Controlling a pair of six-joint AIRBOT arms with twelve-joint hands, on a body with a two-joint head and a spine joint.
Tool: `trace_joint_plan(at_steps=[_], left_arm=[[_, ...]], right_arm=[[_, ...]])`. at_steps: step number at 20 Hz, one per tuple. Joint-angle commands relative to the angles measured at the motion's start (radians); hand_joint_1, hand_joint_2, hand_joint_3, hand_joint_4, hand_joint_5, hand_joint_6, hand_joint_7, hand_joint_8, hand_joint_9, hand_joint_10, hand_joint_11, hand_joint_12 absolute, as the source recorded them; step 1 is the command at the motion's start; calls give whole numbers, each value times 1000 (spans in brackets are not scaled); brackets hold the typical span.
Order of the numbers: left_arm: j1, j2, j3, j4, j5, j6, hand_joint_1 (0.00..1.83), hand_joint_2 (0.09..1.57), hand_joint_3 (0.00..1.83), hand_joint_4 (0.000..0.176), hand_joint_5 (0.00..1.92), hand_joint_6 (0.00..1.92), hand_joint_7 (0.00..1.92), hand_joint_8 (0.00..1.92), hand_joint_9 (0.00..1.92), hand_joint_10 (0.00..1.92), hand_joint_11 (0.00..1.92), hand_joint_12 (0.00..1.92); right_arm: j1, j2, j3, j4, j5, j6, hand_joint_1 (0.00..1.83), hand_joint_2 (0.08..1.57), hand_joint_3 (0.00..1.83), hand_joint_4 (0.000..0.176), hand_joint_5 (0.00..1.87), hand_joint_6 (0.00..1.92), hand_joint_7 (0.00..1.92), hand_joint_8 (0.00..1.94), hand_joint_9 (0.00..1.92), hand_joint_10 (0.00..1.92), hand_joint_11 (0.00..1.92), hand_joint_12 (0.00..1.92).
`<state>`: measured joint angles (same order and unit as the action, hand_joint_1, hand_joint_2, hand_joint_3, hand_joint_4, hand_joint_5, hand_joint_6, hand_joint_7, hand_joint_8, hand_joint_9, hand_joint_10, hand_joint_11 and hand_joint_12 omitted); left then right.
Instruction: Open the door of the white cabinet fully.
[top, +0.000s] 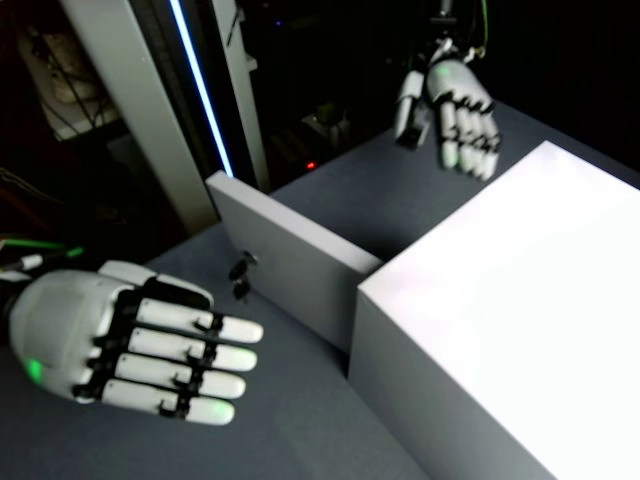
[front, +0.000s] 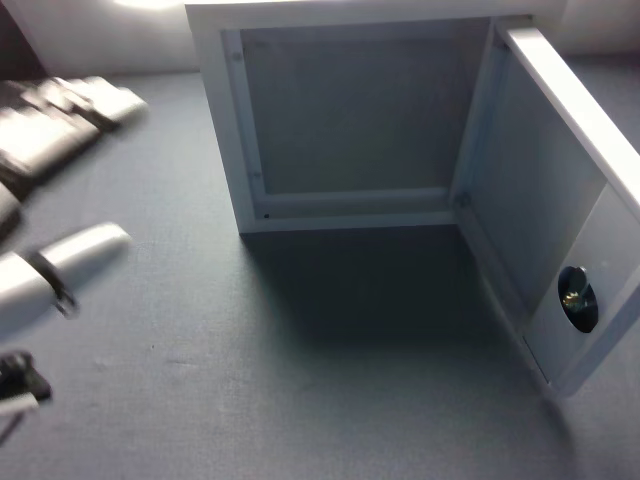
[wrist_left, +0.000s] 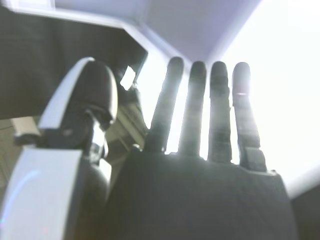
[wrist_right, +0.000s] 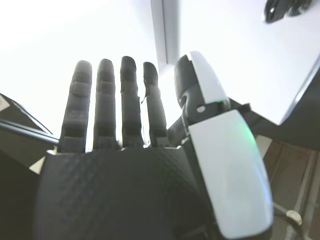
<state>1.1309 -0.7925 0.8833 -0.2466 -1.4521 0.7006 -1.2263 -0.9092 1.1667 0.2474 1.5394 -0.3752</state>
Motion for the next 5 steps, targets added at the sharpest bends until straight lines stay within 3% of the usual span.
trace_joint_plan(at_steps=[1,2,4,5], left_arm=[[2,5,2,-9,-174,-4,388,1414,0,0,1,0,0,0,0,0,0,0],[8,7,8,-29,-195,-4,310,1310,0,0,0,0,11,1,1,0,0,0],[-2,3,17,-29,-198,-4,356,1328,4,0,27,4,62,11,39,9,12,3],[-10,0,23,-28,-199,-4,265,1343,10,0,23,2,55,5,45,7,27,8]], right_arm=[[6,11,0,33,156,9,930,1366,4,0,375,6,378,12,314,17,298,36],[6,14,1,33,167,9,947,1361,0,0,374,3,392,11,351,21,325,46],[6,16,1,32,188,9,942,1378,5,0,338,0,366,3,383,19,367,59],[6,16,0,32,202,9,866,1413,15,0,296,0,397,10,420,22,376,60]])
